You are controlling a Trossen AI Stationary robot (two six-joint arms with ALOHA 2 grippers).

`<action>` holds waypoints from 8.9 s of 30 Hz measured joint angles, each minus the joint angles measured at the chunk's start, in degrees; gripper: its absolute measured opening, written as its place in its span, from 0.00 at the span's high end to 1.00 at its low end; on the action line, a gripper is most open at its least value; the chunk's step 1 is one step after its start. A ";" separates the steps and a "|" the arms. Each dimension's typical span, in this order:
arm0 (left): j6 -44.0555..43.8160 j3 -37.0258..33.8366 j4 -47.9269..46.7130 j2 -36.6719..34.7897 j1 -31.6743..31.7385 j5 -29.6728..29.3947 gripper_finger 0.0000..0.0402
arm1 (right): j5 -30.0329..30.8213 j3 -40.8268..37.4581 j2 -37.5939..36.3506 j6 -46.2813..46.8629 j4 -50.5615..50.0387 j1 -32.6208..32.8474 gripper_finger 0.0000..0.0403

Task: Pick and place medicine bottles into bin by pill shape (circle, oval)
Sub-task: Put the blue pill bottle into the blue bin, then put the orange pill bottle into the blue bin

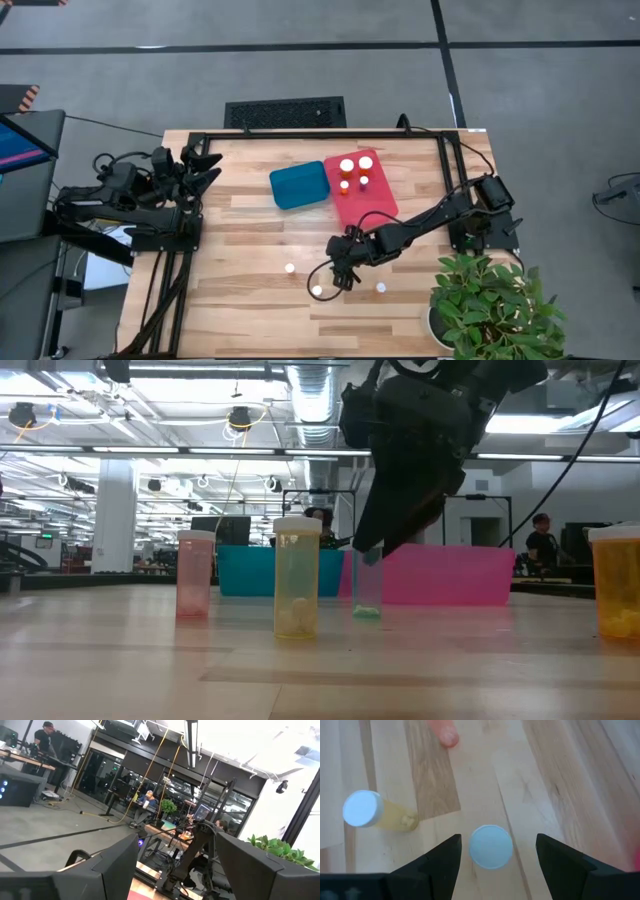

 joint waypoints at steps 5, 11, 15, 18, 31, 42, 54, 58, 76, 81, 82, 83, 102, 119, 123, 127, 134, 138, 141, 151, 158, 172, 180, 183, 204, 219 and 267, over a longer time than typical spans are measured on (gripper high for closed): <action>0.00 0.00 0.00 0.00 0.00 0.01 0.35 | 0.00 0.00 0.00 -0.19 -0.22 -0.31 0.41; -0.02 0.00 0.00 0.00 0.00 0.02 0.35 | 0.00 0.00 0.00 -0.26 -0.37 -0.33 0.56; 0.00 0.00 0.00 0.00 0.00 0.02 0.35 | 0.00 0.00 0.00 -0.41 -0.31 -0.31 0.68; 0.00 0.00 0.00 0.00 0.00 0.02 0.35 | 0.01 0.00 0.00 -0.44 0.11 -0.36 0.75; -0.39 0.00 0.24 -0.02 0.00 0.09 0.35 | 0.04 5.48 -10.95 -14.60 -0.61 -16.88 0.74; -0.39 0.00 0.24 -0.02 0.00 0.07 0.35 | 0.26 24.27 1.09 -26.12 -9.42 -29.69 0.73; -0.57 0.00 0.20 -0.02 0.00 0.02 0.35 | 0.20 27.45 11.20 -25.92 -10.31 -31.00 0.73; -0.61 0.00 0.20 0.00 0.00 -0.27 0.35 | 0.17 27.43 13.86 -25.89 -10.81 -31.41 0.73; -0.36 0.00 0.17 0.00 0.01 -1.62 0.35 | 4.54 27.43 15.83 -26.35 -12.12 -31.90 0.73; -0.31 0.00 0.17 0.00 0.02 -1.65 0.35 | 4.44 27.30 16.84 -26.33 -13.53 -32.07 0.73; -0.31 0.00 0.20 0.00 0.02 -1.64 0.35 | 4.50 27.46 17.33 -26.33 -12.76 -31.97 0.73; -0.29 0.00 0.17 0.00 0.02 -1.64 0.35 | 4.50 27.61 17.87 -26.33 -12.28 -31.78 0.73; -0.83 0.00 0.22 0.00 0.01 -1.68 0.35 | 4.14 27.30 18.55 -26.41 -12.93 -32.20 0.60; -0.87 0.00 0.22 0.00 0.00 -1.68 0.35 | 1.25 27.36 16.30 -26.31 -13.75 -32.22 0.47; -0.87 0.00 0.24 0.00 0.00 -1.66 0.35 | 1.23 27.54 14.40 -26.33 -14.14 -32.51 0.46; -0.87 -0.02 0.28 0.00 0.02 -1.67 0.35 | 1.26 27.57 11.30 -26.32 -14.09 -32.91 0.46; -0.79 -0.02 0.26 -0.02 0.00 -1.66 0.35 | 1.23 27.60 5.69 -26.65 -16.90 -32.94 0.47; -0.86 -0.02 -0.02 -0.01 0.00 -1.65 0.35 | -2.62 27.63 5.18 -26.90 -21.77 -32.15 0.48; -1.52 -0.02 -0.51 -0.02 0.02 -1.66 0.35 | -5.69 27.54 5.40 -26.29 -27.88 -30.59 0.49; -2.69 -0.02 -1.62 -0.02 0.02 -1.64 0.35 | -10.20 25.86 -3.30 -7.52 -47.04 -15.48 0.53; -2.56 -0.02 -1.64 -0.02 0.02 -0.91 0.35 | -12.65 20.67 -7.29 16.69 -53.61 1.30 0.48; -2.51 -0.02 -3.04 0.00 0.00 -0.57 0.35 | -13.35 8.73 -7.15 32.83 -40.77 11.83 0.24; -2.52 -0.02 -3.69 0.00 0.00 -0.56 0.35 | -13.34 4.59 -7.17 32.69 -33.32 11.69 0.24; -2.53 -0.02 -3.70 0.00 0.00 -0.57 0.35 | -13.37 2.89 -7.17 33.95 -31.45 12.01 0.24; -2.56 -0.02 -3.80 0.00 0.01 -0.70 0.35 | -13.40 -0.92 -7.14 34.33 -26.97 12.30 0.56; -2.58 -0.02 -4.22 0.00 0.01 -0.63 0.35 | -12.48 6.02 -7.34 26.57 -31.79 7.74 0.70; -3.87 -0.02 -5.83 -0.02 0.02 -1.63 0.35 | 1.33 55.92 29.99 -31.51 -43.60 -32.94 0.70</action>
